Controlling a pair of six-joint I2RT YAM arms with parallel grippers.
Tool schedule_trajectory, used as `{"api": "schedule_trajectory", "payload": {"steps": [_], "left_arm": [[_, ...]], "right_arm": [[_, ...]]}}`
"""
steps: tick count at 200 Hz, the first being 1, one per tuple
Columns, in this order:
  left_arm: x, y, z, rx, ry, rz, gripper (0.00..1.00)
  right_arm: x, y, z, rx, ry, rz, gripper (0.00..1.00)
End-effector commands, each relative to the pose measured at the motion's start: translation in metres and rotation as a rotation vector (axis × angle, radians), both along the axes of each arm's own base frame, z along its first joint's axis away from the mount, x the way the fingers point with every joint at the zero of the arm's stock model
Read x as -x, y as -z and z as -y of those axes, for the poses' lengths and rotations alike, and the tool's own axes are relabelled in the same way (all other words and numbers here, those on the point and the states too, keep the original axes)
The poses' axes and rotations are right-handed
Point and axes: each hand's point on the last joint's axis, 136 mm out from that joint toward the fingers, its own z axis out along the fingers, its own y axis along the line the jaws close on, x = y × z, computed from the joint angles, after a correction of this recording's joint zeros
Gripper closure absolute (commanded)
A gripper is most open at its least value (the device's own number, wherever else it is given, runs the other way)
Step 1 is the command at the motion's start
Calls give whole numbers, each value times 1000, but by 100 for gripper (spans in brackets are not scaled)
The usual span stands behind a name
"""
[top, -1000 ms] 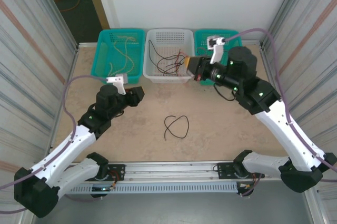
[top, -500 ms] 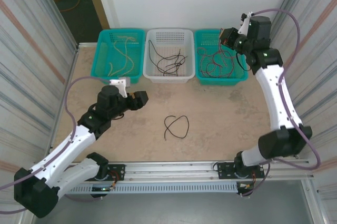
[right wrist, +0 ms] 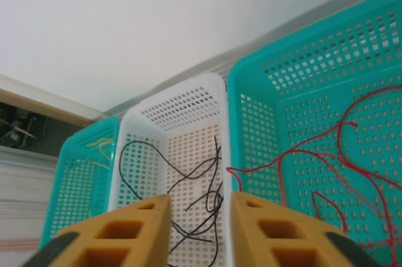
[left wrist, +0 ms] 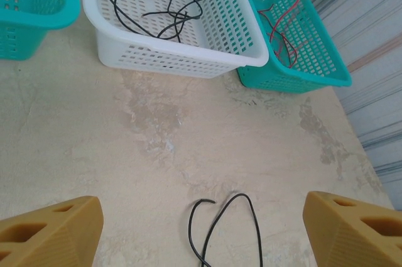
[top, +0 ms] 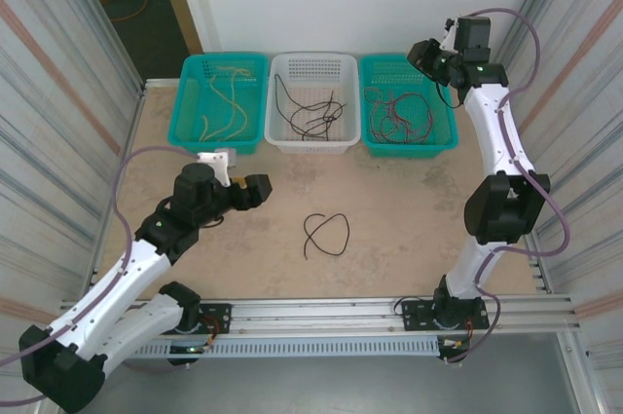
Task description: Untangle the cables
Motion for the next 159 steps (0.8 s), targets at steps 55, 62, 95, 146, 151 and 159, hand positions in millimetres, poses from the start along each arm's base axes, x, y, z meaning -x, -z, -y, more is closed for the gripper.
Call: {"api": "schedule_trajectory", "payload": {"steps": [55, 62, 95, 146, 151, 159], "left_arm": [[1, 59, 35, -30, 138, -271, 25], [1, 67, 40, -43, 153, -307, 27], [11, 98, 72, -129, 247, -419, 38], [7, 139, 95, -276, 257, -528, 52], [6, 140, 97, -279, 260, -534, 54], [4, 144, 99, -287, 264, -546, 56]], "right_arm": [[76, -31, -39, 66, -78, 82, 49], [91, -28, -45, 80, -88, 86, 48], [158, 15, -73, 119, -127, 61, 45], [230, 95, -86, 201, -172, -100, 47], [234, 99, -85, 205, -170, -109, 47], [239, 103, -81, 211, -166, -119, 47]]}}
